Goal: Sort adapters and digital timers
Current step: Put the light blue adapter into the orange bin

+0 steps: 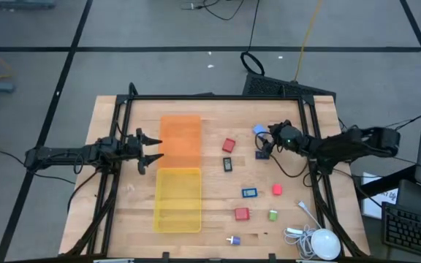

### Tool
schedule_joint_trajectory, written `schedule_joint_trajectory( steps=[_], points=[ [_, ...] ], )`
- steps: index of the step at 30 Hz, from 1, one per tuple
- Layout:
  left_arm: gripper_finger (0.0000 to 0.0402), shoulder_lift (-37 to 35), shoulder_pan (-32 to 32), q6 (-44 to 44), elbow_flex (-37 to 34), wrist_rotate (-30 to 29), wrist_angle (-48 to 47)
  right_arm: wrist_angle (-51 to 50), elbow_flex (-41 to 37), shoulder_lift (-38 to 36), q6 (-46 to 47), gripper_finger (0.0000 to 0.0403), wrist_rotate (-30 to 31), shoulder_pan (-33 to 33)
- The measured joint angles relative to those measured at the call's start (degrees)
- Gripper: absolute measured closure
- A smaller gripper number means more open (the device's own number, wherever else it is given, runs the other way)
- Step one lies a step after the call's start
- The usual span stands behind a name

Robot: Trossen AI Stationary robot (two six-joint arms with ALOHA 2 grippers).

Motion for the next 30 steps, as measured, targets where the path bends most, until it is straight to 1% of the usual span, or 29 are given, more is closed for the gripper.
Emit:
schedule_joint_trajectory(
  steps=[3,8,12,15,19,24,25,28,30],
  points=[
    [0.0128,0.0,0.0,0.0,0.0,-0.02,0.0,3.8,0.05,3.96,-1.07,0.0085,-0.17,-1.69],
    [0.0128,0.0,0.01,0.0,-0.02,-0.02,0.0,4.44,2.06,9.8,-0.86,0.0085,-0.28,-2.9],
    [0.0128,0.0,0.01,0.0,-0.02,0.0,0.0,4.42,3.08,11.87,-1.44,0.0085,-0.5,-2.84],
    [0.0128,0.0,-0.01,0.0,0.0,-0.02,0.0,4.77,3.21,12.42,-2.91,0.009,-3.06,-2.9],
    [0.0128,0.0,-0.01,0.0,-0.02,-0.02,0.0,4.81,3.26,12.96,-3.31,0.0123,-6.92,-2.9],
    [0.0128,0.0,-0.01,0.0,-0.02,-0.02,0.0,4.59,3.3,13.28,-3.61,0.0192,-11.24,-2.9],
    [0.0128,0.0,-0.01,0.0,0.0,-0.02,0.0,4.58,3.31,13.28,-3.89,0.0198,-12.08,-2.89],
    [0.0128,0.0,0.0,-0.39,-0.02,-0.02,0.23,4.71,3.3,13.06,-4.76,0.0198,-12.59,-2.84],
    [0.0128,0.0,-0.01,-2.29,-0.01,0.03,0.6,5.66,3.28,12.87,-5.32,0.0198,-12.71,-2.84]
  ],
)
